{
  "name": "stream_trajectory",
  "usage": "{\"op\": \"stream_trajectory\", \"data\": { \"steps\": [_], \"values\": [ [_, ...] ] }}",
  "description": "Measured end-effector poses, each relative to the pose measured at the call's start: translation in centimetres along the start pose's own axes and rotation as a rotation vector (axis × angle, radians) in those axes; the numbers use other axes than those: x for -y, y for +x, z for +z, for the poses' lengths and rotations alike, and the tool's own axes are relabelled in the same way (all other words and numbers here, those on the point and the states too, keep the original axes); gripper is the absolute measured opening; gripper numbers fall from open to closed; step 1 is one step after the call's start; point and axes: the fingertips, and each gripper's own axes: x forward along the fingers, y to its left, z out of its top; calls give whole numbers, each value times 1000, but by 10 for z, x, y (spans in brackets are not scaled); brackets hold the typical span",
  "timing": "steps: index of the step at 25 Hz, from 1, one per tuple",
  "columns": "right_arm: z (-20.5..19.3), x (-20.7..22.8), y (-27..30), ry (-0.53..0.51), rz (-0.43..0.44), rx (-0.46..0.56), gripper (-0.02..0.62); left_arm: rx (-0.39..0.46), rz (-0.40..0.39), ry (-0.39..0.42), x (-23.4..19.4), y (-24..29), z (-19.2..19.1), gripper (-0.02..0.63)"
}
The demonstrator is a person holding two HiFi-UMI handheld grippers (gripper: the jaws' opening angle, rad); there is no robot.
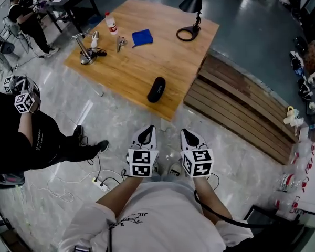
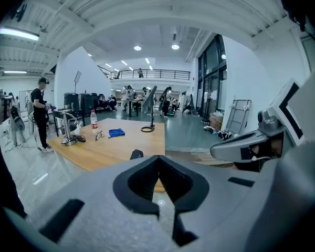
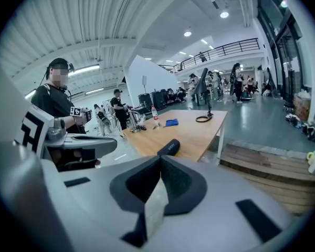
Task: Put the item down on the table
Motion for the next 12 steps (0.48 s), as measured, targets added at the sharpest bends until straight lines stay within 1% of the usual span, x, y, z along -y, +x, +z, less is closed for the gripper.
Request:
{"op": "stream_trajectory", "data": {
  "steps": [2, 6, 9, 12],
  "values": [
    [0, -5, -6, 4, -9, -1, 5, 12, 9, -21, 6, -5, 2, 6],
    [1, -16, -11, 0, -4, 7, 5, 14, -15, 9, 21, -11, 5, 6],
    [1, -17, -13, 6, 2, 9, 5, 11, -18, 12, 22, -14, 4, 6],
    [0, -11, -18, 4, -12, 7, 5, 14, -16, 15, 22, -15, 4, 6]
  ]
}}
